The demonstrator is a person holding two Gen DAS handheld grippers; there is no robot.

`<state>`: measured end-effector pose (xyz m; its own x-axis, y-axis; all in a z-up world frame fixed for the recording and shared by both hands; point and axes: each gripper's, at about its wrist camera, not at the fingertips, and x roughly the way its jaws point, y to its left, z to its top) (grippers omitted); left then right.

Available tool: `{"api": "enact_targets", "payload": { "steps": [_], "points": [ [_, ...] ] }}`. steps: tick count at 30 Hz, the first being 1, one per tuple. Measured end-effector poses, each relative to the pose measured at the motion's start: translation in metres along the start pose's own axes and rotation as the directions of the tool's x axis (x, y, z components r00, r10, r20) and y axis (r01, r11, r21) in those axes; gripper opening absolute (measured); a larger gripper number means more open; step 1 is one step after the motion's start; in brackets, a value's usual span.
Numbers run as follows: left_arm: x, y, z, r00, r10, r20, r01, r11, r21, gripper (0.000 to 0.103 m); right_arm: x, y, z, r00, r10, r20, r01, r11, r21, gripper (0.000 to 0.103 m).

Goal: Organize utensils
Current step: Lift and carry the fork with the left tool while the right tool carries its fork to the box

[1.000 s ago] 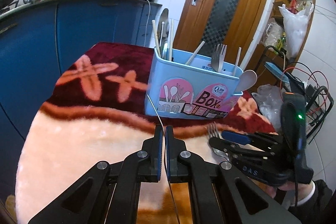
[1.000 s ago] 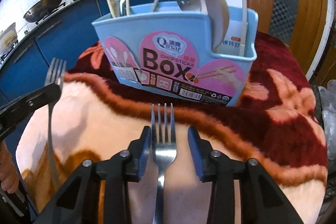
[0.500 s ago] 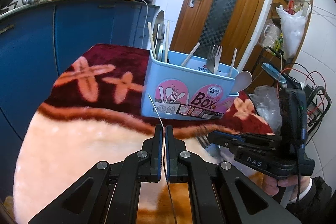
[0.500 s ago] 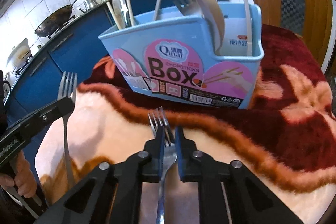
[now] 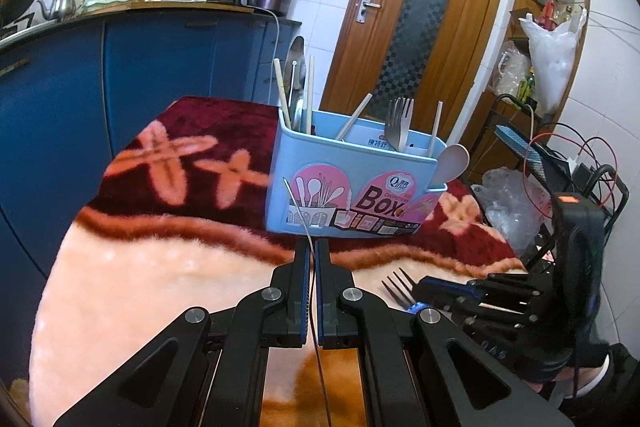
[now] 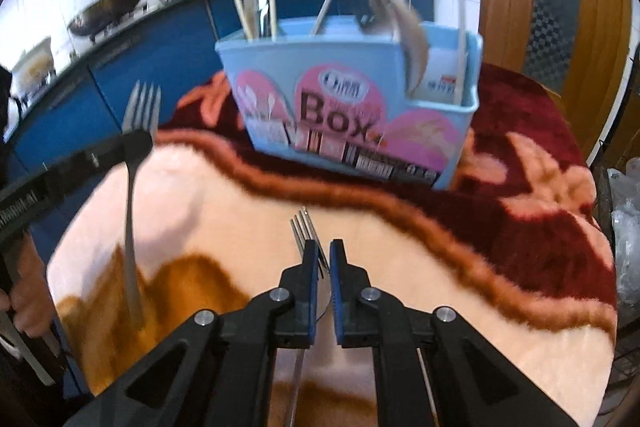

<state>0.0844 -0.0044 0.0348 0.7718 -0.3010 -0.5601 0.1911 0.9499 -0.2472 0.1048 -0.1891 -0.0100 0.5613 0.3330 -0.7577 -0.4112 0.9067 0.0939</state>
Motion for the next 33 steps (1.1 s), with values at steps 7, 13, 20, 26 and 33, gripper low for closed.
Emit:
{"api": "enact_targets", "payload": {
  "steps": [7, 13, 20, 26, 33],
  "points": [
    [-0.003, 0.001, 0.0, 1.0, 0.006, 0.002, -0.006, 1.0, -0.002, 0.002, 0.009, -0.009, 0.003, 0.996, 0.062, -0.058, -0.06, 0.998, 0.029, 0.023],
    [-0.008, 0.002, 0.002, 1.0, 0.005, 0.025, -0.005, 1.0, 0.001, 0.002, 0.004, -0.016, 0.002, 0.996, 0.093, -0.014, -0.092, 0.994, 0.062, 0.012],
    [-0.022, 0.002, 0.014, 0.994, 0.0, 0.109, -0.001, 1.0, 0.008, 0.001, -0.037, -0.008, -0.006, 0.987, 0.015, 0.158, -0.022, 0.999, 0.04, 0.008],
    [-0.031, -0.005, 0.037, 0.981, 0.008, 0.195, -0.018, 0.999, 0.046, 0.001, -0.075, -0.008, -0.011, 0.932, -0.112, 0.343, 0.094, 0.993, 0.069, 0.007],
    [-0.039, -0.014, 0.068, 0.969, -0.011, 0.248, -0.008, 0.997, 0.074, 0.001, -0.096, -0.029, -0.006, 0.885, -0.162, 0.435, 0.083, 0.977, 0.196, 0.006]
  ]
}}
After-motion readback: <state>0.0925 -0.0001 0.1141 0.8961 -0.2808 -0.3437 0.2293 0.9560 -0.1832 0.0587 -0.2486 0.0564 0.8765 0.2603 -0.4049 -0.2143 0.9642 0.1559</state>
